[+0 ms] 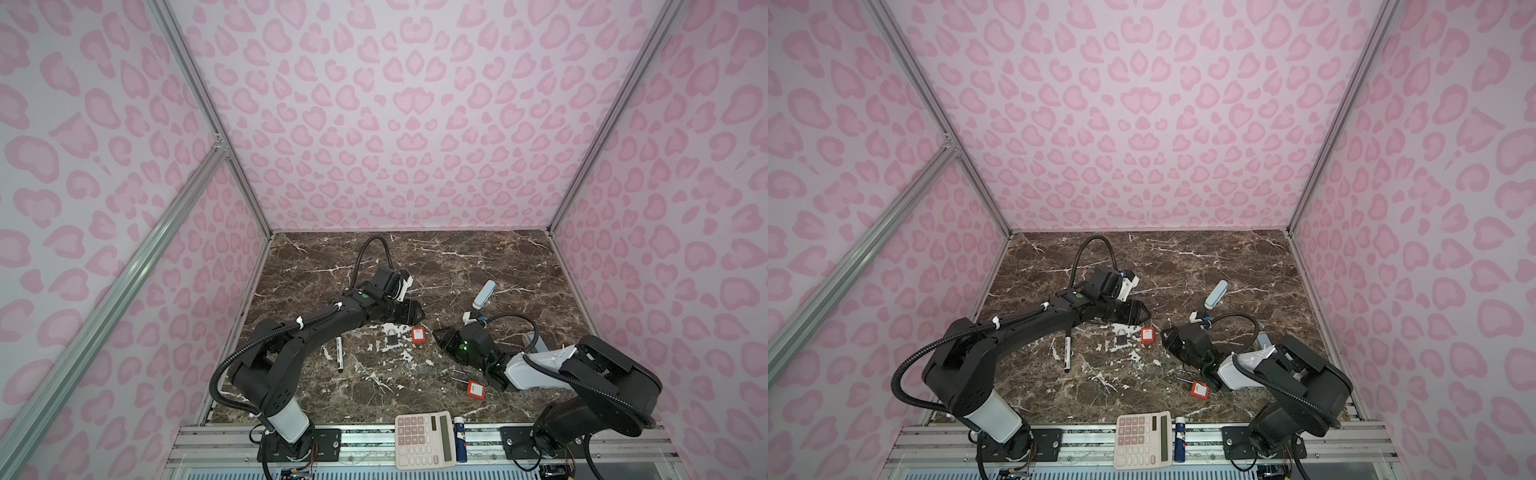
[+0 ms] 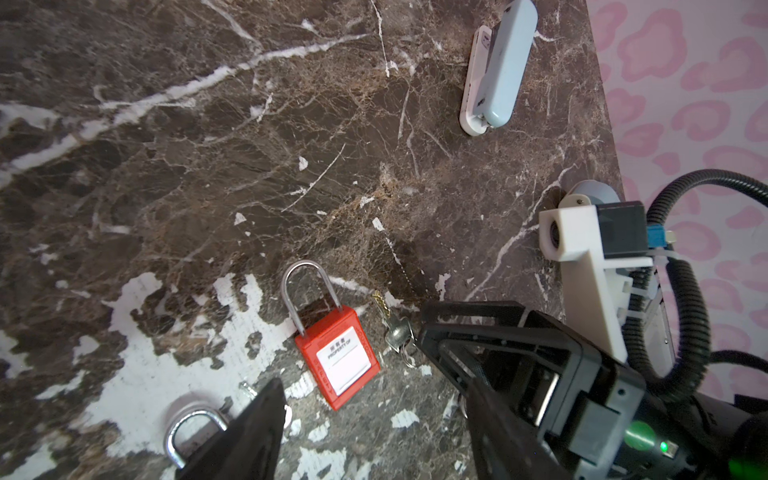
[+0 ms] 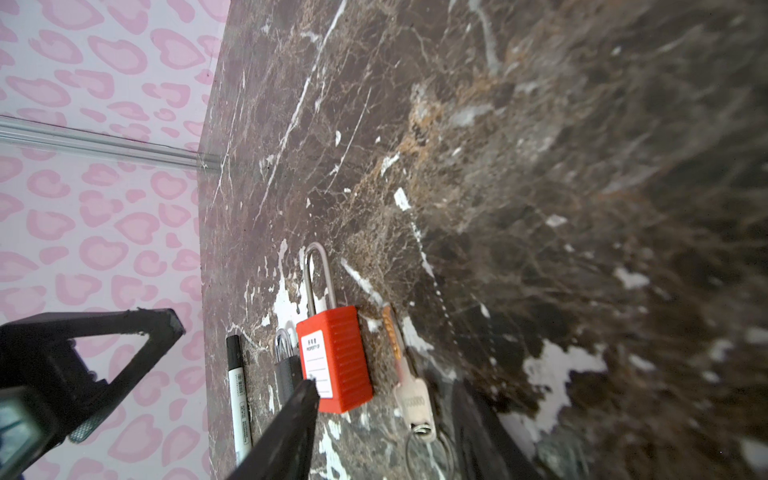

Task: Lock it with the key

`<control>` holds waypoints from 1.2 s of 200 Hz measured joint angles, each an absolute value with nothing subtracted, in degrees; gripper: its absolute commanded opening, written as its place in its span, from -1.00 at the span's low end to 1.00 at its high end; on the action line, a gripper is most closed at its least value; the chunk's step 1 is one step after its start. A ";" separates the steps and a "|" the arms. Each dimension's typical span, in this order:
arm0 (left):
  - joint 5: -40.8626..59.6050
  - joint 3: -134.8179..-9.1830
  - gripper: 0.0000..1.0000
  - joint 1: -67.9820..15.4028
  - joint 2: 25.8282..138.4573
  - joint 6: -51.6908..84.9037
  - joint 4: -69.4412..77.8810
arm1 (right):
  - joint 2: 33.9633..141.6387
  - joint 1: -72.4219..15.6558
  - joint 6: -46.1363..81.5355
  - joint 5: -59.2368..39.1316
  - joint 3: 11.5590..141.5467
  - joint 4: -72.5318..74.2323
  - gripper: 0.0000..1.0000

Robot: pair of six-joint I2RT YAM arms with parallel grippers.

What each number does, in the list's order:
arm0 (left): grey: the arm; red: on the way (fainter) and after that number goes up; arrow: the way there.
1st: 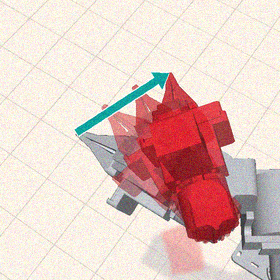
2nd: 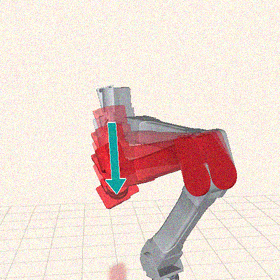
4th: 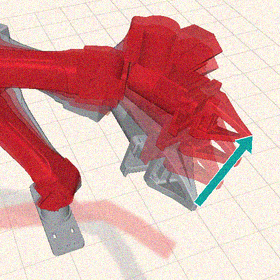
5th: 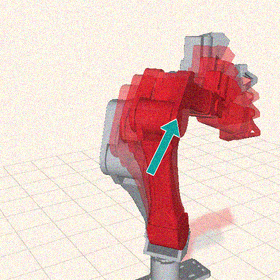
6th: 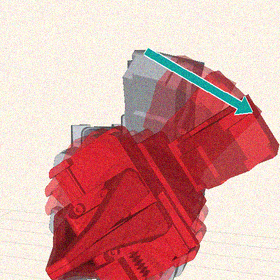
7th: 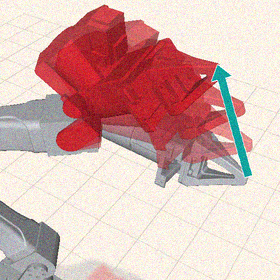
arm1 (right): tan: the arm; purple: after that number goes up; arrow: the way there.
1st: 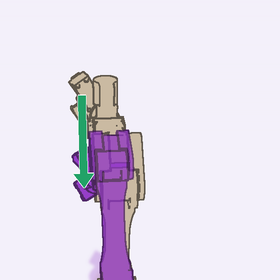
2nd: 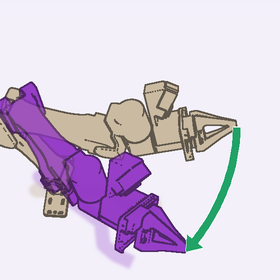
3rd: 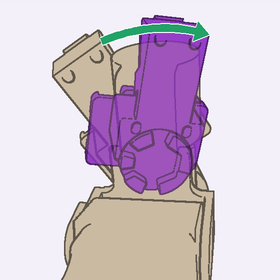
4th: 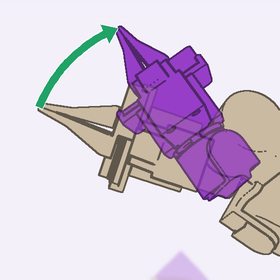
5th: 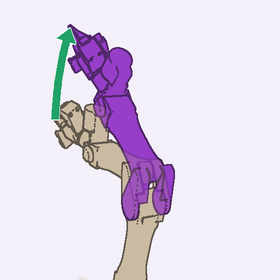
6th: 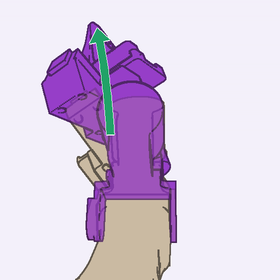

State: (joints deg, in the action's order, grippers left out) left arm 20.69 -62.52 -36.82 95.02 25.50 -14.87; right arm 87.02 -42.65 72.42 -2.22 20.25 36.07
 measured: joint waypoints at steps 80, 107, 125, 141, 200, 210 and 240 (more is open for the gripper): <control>20.78 -62.54 0.40 -36.86 95.02 25.47 -14.87 | 87.64 -42.63 73.21 -3.95 20.40 37.04 0.14; 20.78 -62.57 0.40 -36.86 95.02 25.47 -14.87 | 89.34 -42.37 73.93 -5.48 20.40 39.81 0.11; 20.78 -62.57 0.40 -36.86 95.02 25.47 -14.90 | 90.08 -42.37 74.22 -6.50 20.40 41.12 0.11; 20.78 -62.57 0.40 -36.86 95.02 25.47 -14.90 | 90.11 -42.37 74.41 -7.35 20.40 41.23 0.11; 20.75 -62.57 0.40 -36.86 94.17 25.45 -14.94 | 79.72 -39.83 69.04 -7.53 23.55 29.19 0.18; 20.75 -62.57 0.40 -36.86 94.17 25.45 -14.96 | 76.40 -39.24 65.60 -7.49 26.30 22.31 0.19; 20.78 -62.61 0.40 -36.86 94.17 25.45 -14.96 | 70.72 -38.22 53.98 -6.13 35.68 1.43 0.19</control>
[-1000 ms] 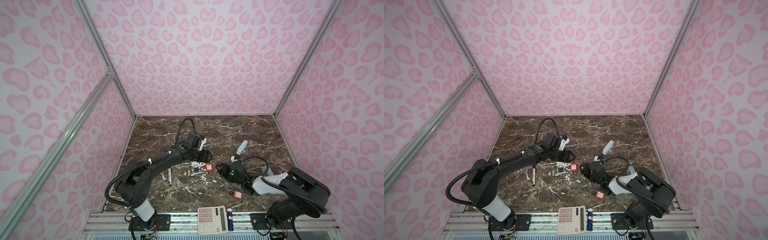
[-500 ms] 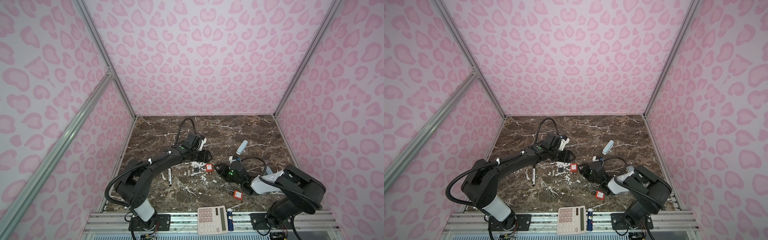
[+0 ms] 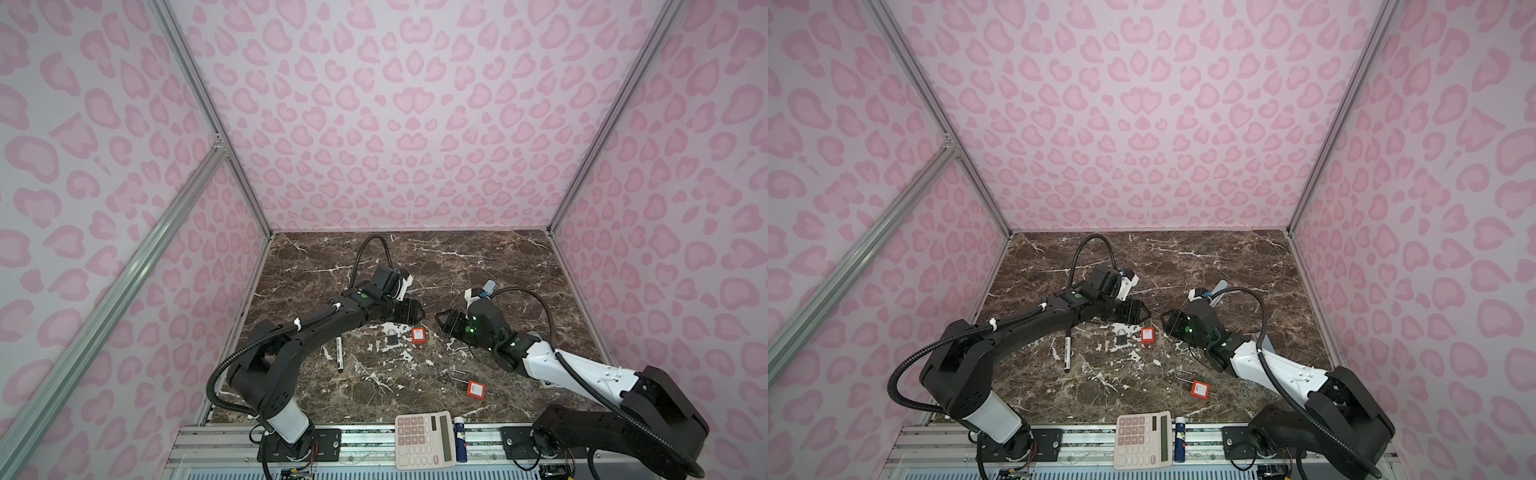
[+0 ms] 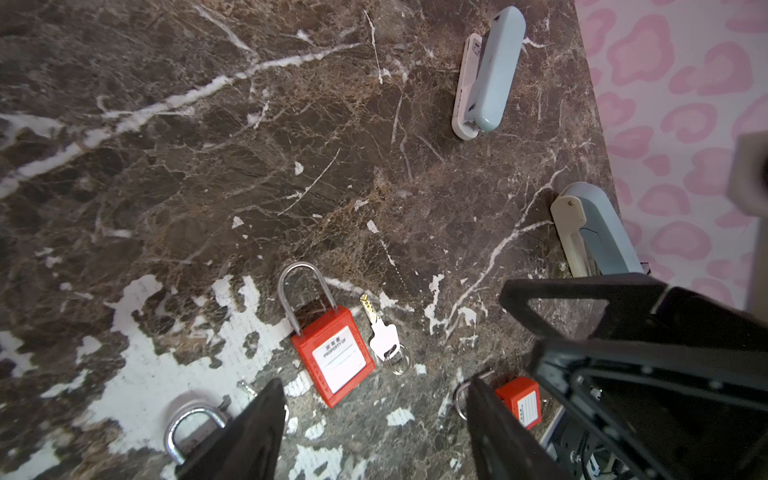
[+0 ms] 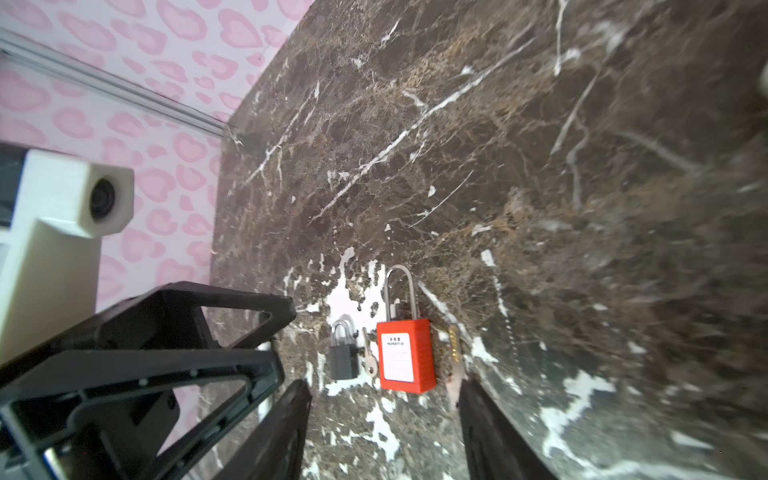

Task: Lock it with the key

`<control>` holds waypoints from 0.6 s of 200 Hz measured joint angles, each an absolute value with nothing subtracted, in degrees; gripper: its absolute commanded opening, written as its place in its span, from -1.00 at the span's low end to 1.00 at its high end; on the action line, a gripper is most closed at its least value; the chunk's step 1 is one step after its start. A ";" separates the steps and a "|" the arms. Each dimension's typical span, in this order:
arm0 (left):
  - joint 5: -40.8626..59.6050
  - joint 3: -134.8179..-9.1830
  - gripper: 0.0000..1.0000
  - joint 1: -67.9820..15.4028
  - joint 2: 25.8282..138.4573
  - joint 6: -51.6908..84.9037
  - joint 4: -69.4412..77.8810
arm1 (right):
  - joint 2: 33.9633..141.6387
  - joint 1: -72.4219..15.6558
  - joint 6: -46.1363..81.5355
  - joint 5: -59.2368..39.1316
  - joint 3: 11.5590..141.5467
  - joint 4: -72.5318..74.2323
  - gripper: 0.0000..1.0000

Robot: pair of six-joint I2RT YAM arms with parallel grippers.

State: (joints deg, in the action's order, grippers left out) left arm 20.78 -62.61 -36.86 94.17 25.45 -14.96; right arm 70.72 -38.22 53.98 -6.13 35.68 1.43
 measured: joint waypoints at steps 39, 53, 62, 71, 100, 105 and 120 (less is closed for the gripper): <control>21.04 -62.98 0.41 -36.86 94.17 25.43 -14.94 | 71.83 -42.85 41.06 -4.27 47.62 -25.71 0.23; 21.30 -63.16 0.41 -36.86 94.17 25.45 -14.94 | 73.91 -45.63 38.50 -2.37 50.61 -33.45 0.24; 21.47 -63.16 0.41 -36.86 94.17 25.45 -14.94 | 75.18 -47.24 37.39 -1.23 51.86 -37.45 0.25; 21.56 -63.16 0.42 -36.86 94.17 25.45 -14.96 | 76.44 -48.64 36.42 -0.60 52.93 -41.15 0.26; 21.58 -63.16 0.41 -36.73 94.17 24.77 -15.62 | 79.50 -53.10 36.21 1.50 55.35 -49.63 0.29; 21.45 -63.16 0.42 -36.67 94.17 24.60 -15.79 | 79.83 -53.89 36.23 1.58 55.51 -50.61 0.30; 21.30 -62.70 0.42 -36.36 94.00 24.01 -16.01 | 80.62 -55.83 36.29 2.13 55.42 -52.82 0.33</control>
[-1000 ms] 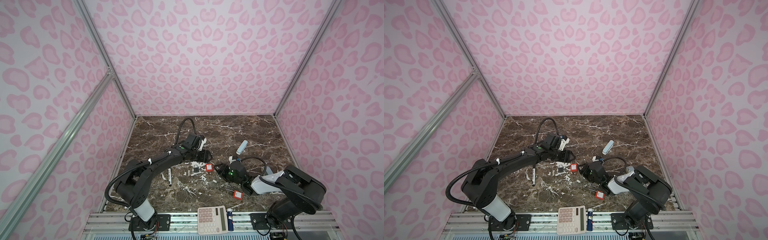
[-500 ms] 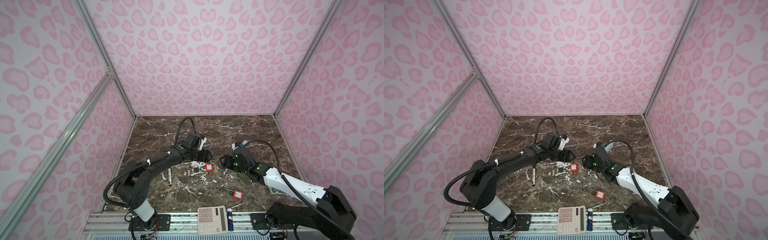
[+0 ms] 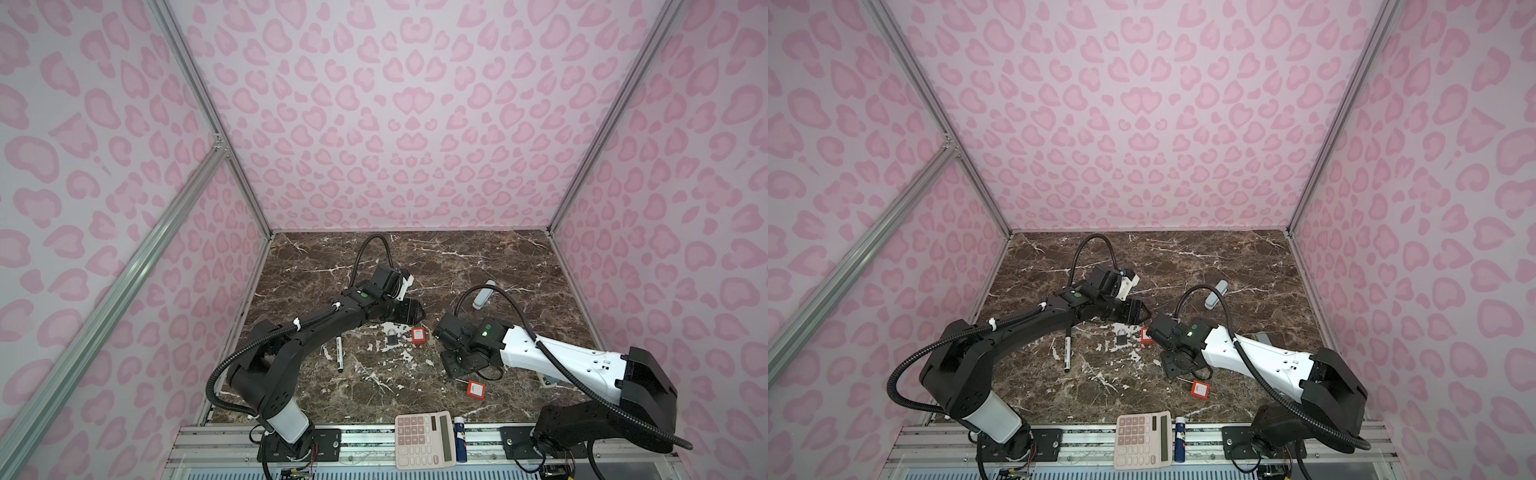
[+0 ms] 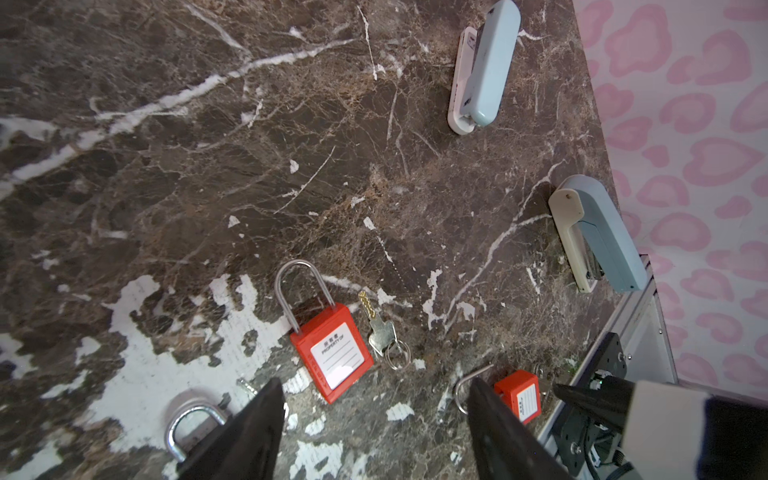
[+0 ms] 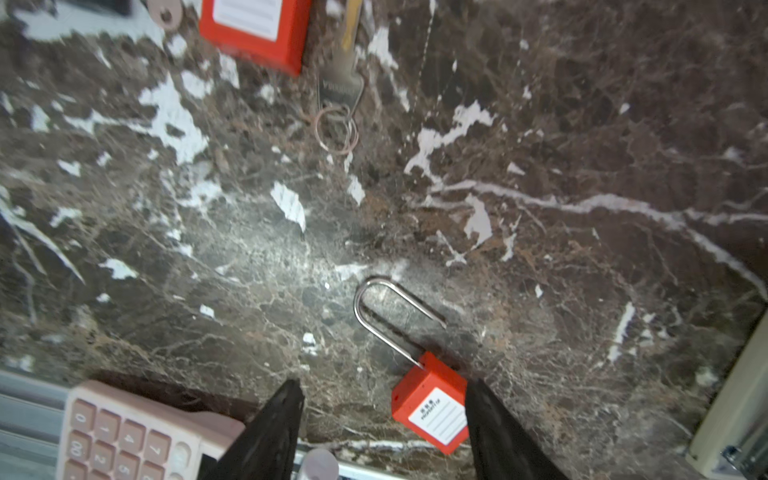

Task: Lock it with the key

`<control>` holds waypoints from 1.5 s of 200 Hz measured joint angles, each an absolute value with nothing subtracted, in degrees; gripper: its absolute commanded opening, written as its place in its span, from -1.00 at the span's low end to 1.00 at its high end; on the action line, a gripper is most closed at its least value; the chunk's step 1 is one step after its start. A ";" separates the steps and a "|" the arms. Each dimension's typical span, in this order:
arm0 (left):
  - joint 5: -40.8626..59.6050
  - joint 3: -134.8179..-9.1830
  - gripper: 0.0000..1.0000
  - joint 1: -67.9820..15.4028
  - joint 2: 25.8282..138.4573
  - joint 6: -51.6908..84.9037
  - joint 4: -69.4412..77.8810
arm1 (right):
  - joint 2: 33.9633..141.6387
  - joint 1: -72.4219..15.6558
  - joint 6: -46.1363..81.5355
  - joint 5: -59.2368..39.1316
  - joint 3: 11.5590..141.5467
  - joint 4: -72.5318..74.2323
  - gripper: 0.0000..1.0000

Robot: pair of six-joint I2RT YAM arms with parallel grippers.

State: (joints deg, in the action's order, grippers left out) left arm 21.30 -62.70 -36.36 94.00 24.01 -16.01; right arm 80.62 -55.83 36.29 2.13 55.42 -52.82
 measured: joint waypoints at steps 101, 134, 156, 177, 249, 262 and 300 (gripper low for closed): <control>20.97 -60.10 0.42 -34.50 93.21 23.44 -16.69 | 83.26 -59.46 37.93 4.05 50.35 -58.26 0.49; 20.97 -60.07 0.42 -34.22 93.10 23.29 -16.69 | 83.81 -59.51 37.71 3.92 49.04 -57.95 0.49; 20.99 -60.01 0.42 -33.95 92.97 23.31 -16.73 | 84.93 -59.51 36.80 3.46 48.10 -57.82 0.49; 20.99 -60.01 0.42 -33.87 92.88 23.31 -16.78 | 86.00 -59.51 36.34 3.55 47.68 -57.67 0.49; 20.99 -60.01 0.42 -33.87 92.29 23.29 -17.06 | 86.35 -54.37 36.91 7.75 47.72 -56.66 0.43; 20.99 -60.01 0.42 -33.87 92.25 23.29 -17.06 | 85.12 -52.73 36.91 7.29 46.98 -55.48 0.42; 21.02 -60.01 0.42 -33.82 92.07 23.27 -17.06 | 82.24 -48.58 36.56 4.84 43.75 -52.40 0.32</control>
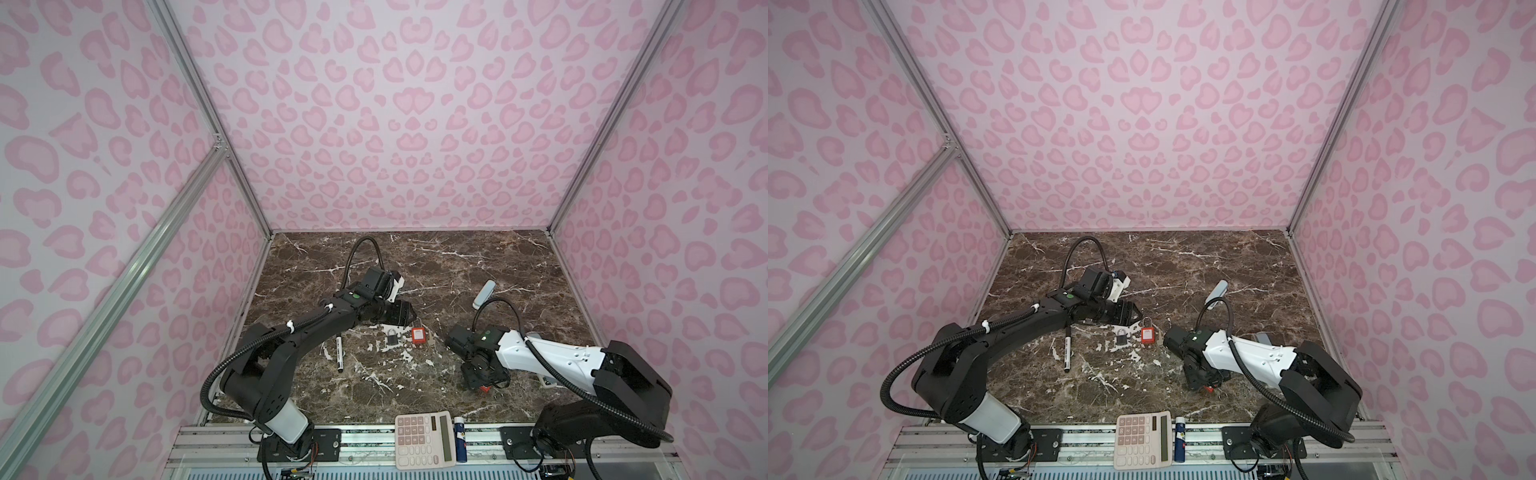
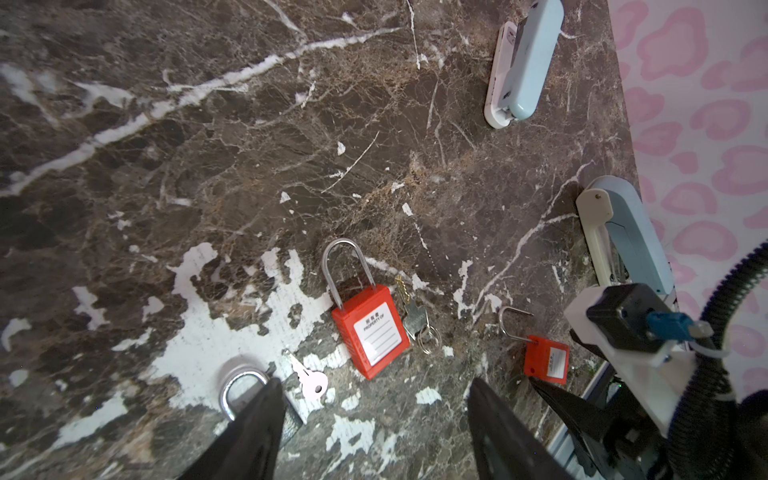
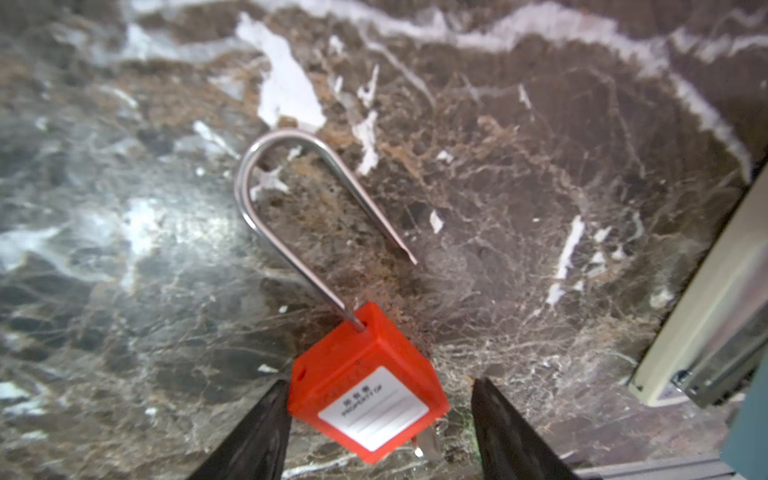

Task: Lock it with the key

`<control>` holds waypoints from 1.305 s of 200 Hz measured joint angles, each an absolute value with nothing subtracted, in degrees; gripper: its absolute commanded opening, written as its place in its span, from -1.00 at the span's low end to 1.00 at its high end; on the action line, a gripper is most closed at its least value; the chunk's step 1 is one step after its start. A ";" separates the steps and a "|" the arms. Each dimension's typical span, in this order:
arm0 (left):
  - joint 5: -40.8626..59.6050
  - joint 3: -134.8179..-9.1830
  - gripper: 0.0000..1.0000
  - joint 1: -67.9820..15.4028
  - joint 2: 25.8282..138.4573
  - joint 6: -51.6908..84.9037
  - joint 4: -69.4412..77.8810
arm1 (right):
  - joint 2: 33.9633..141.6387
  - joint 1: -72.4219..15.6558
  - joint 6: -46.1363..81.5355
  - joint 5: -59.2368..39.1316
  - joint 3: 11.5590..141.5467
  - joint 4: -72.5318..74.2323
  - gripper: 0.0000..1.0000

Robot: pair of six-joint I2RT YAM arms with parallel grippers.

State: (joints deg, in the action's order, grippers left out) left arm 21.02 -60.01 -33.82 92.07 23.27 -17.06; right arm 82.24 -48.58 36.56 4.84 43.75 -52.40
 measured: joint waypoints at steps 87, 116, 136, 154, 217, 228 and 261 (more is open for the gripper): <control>21.67 -60.47 0.42 -33.82 92.07 23.29 -17.08 | 80.14 -48.27 34.59 -1.98 40.60 -46.72 0.04; 21.98 -60.58 0.42 -33.82 92.07 23.31 -17.08 | 80.86 -48.27 34.24 -2.04 40.60 -46.35 -0.17; 22.70 -60.60 0.42 -33.82 92.07 23.62 -17.06 | 80.99 -48.77 33.85 -1.80 40.60 -46.19 -0.28; 23.62 -60.58 0.42 -33.82 92.07 24.25 -16.97 | 80.77 -48.97 33.76 -1.52 40.58 -46.11 -0.34; 28.23 -60.55 0.41 -33.87 91.64 28.58 -14.33 | 76.36 -47.64 30.72 -1.56 48.18 -45.34 -0.41; 28.99 -60.55 0.40 -33.91 91.39 28.91 -13.76 | 75.96 -46.50 29.74 -1.56 50.48 -44.47 -0.41; 31.31 -60.66 0.37 -33.98 90.52 30.41 -12.73 | 76.05 -43.70 25.93 -4.73 56.40 -41.30 -0.42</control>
